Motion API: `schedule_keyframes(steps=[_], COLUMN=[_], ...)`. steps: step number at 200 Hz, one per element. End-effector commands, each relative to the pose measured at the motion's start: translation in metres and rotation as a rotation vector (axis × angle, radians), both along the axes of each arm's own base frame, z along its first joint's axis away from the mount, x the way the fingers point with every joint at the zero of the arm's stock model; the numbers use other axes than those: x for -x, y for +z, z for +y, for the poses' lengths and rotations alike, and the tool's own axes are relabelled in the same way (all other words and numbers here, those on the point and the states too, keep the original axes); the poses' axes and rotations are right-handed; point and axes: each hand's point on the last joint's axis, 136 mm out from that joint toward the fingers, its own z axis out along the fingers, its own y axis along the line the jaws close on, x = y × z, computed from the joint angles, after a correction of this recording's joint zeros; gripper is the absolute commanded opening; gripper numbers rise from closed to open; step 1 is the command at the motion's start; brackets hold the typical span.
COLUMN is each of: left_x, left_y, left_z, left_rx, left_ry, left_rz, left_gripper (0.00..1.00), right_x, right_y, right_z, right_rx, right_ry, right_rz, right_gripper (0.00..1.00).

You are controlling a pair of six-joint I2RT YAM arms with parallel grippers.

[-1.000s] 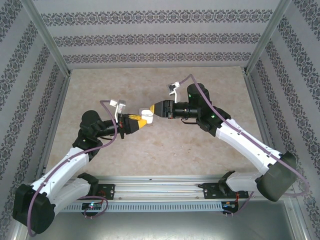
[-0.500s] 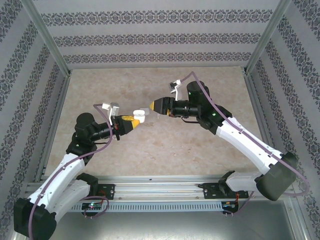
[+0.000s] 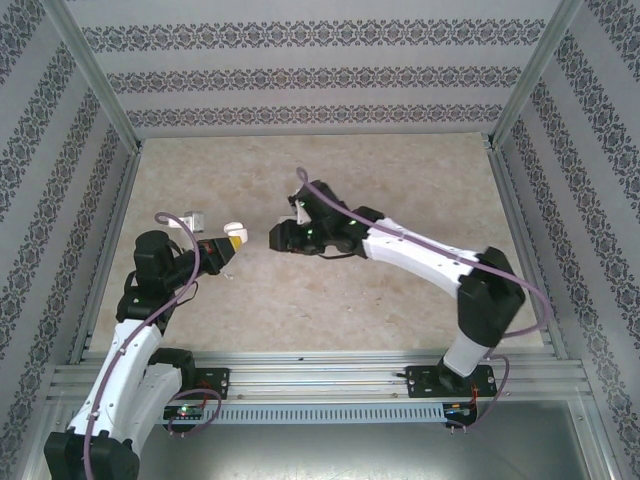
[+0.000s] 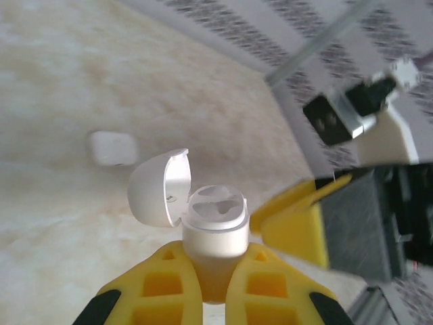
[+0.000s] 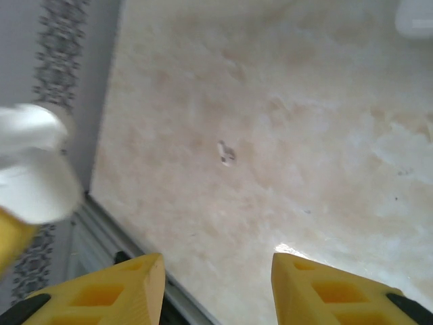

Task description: Insert wireless bluetooth earbuds into charging case

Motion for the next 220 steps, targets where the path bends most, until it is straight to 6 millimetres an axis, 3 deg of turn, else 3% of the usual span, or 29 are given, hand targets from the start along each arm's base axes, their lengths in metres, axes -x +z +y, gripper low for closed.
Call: schedule_keyframes(steps=[1,32,69,99,220], left_x=[-0.005,-0.011,-0.026,-0.039,-0.044], left_y=[-0.008,-0.009,0.0,0.009,-0.008], left_z=[0.031,0.048,0.061,0.067,0.059], left_rx=[-0.106,-0.156,-0.215,-0.233,-0.184], left_ry=[0.16,0.247,0.306,0.339,0.309], left_rz=[0.049,0.048,0.029,-0.008,0.04], left_gripper=[0.0,0.0,0.0,0.0,0.0], right_x=[-0.004,0.007,0.002,0.001,-0.002], right_y=[-0.023,-0.054,-0.086,-0.097,-0.138], right_z=[0.024,0.067,0.111,0.139,0.141], right_rx=[0.028,0.027,-0.041,-0.011,0.343], right_ry=[-0.028,0.028,-0.022,0.02,0.295], right_rz=[0.019,0.08,0.146,0.107,-0.124], right_gripper=[0.44,0.38,0.31,0.33,0.45])
